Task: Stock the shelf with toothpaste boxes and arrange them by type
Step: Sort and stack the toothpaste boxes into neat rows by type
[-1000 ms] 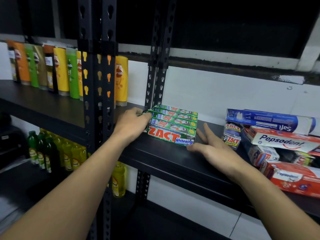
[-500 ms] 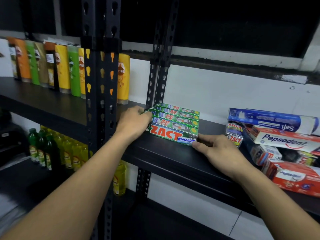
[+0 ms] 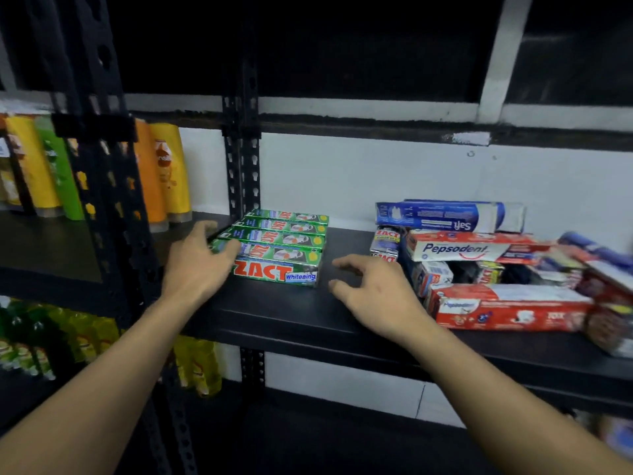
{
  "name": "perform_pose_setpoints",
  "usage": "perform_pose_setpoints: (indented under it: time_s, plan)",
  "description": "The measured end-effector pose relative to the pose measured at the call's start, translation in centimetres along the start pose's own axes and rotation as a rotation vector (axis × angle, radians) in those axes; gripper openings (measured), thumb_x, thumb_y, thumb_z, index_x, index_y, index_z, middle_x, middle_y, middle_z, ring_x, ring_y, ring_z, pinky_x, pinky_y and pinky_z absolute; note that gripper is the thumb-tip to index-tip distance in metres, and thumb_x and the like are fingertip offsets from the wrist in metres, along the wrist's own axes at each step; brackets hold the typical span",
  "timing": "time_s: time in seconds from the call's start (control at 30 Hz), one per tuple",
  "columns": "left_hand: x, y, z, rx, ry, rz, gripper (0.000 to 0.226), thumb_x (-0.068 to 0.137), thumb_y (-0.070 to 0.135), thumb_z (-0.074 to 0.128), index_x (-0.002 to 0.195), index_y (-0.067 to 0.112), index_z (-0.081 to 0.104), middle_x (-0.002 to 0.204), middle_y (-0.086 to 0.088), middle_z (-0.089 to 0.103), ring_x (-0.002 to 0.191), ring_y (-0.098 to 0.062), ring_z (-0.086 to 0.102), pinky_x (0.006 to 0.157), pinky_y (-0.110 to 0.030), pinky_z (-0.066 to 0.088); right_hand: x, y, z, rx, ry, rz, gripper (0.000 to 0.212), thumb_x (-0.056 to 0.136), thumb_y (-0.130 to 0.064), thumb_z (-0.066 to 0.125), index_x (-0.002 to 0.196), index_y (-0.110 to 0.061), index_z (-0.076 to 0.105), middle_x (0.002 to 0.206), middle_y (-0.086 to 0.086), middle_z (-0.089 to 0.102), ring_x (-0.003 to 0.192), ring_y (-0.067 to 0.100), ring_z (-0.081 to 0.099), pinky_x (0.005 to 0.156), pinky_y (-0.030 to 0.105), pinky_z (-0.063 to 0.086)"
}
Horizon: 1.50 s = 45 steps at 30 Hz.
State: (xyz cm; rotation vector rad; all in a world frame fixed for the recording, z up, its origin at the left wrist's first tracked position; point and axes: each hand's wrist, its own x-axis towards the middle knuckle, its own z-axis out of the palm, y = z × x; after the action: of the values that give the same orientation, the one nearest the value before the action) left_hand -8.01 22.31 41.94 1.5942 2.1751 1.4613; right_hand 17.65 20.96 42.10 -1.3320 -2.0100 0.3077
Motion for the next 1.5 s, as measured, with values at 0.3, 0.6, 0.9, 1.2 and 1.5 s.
perform_pose_setpoints:
  time_s: [0.3, 0.6, 0.9, 1.2, 1.5]
  plan:
    - [-3.1, 7.0, 4.2, 0.158, -0.030, 0.469, 0.055, 0.085, 0.047, 0.058, 0.133, 0.021, 0.055, 0.131, -0.005, 0.061, 0.125, -0.027, 0.051, 0.106, -0.044, 0.038, -3.2, 3.8, -10.8, -0.149, 0.138, -0.074, 0.025, 0.085, -0.026, 0.066, 0.108, -0.030, 0.072, 0.100, -0.019, 0.072, 0.091, -0.003, 0.062, 0.077, 0.003, 0.036]
    - [-5.7, 15.0, 14.3, -0.038, -0.363, 0.426, 0.049, 0.088, 0.041, 0.060, 0.134, 0.033, 0.045, 0.131, 0.009, 0.061, 0.125, -0.018, 0.051, 0.099, -0.039, 0.046, -3.9, 10.0, -17.2, -0.258, 0.178, 0.081, 0.030, 0.088, -0.031, 0.064, 0.117, -0.027, 0.069, 0.115, -0.010, 0.070, 0.108, 0.009, 0.062, 0.089, 0.019, 0.041]
    - [-4.9, 13.8, 16.7, 0.073, -0.433, 0.451, 0.060, 0.100, 0.041, 0.047, 0.155, 0.029, 0.027, 0.163, 0.009, 0.021, 0.145, -0.017, 0.032, 0.113, -0.038, 0.031, 2.6, 12.4, -18.4, -0.428, 0.154, 0.052, 0.053, 0.090, -0.044, 0.061, 0.139, -0.025, 0.051, 0.124, 0.004, 0.065, 0.115, 0.023, 0.056, 0.086, 0.033, 0.046]
    - [-4.9, 13.8, 16.8, 0.098, -0.398, 0.437, 0.062, 0.099, 0.041, 0.048, 0.156, 0.027, 0.027, 0.163, 0.011, 0.021, 0.145, -0.016, 0.032, 0.114, -0.035, 0.029, 5.9, 11.9, -15.4, -0.571, 0.155, -0.009, 0.032, 0.088, -0.047, 0.061, 0.102, -0.027, 0.040, 0.103, -0.001, 0.062, 0.101, 0.021, 0.050, 0.090, 0.039, 0.032]
    - [-4.7, 13.7, 16.8, 0.111, -0.391, 0.434, 0.060, 0.097, 0.039, 0.051, 0.154, 0.027, 0.032, 0.162, 0.009, 0.025, 0.144, -0.019, 0.034, 0.112, -0.042, 0.033, 3.9, 12.8, -17.7, -0.430, 0.340, -0.258, 0.037, 0.093, -0.022, 0.063, 0.130, -0.017, 0.060, 0.116, 0.000, 0.068, 0.103, 0.023, 0.061, 0.087, 0.038, 0.051]
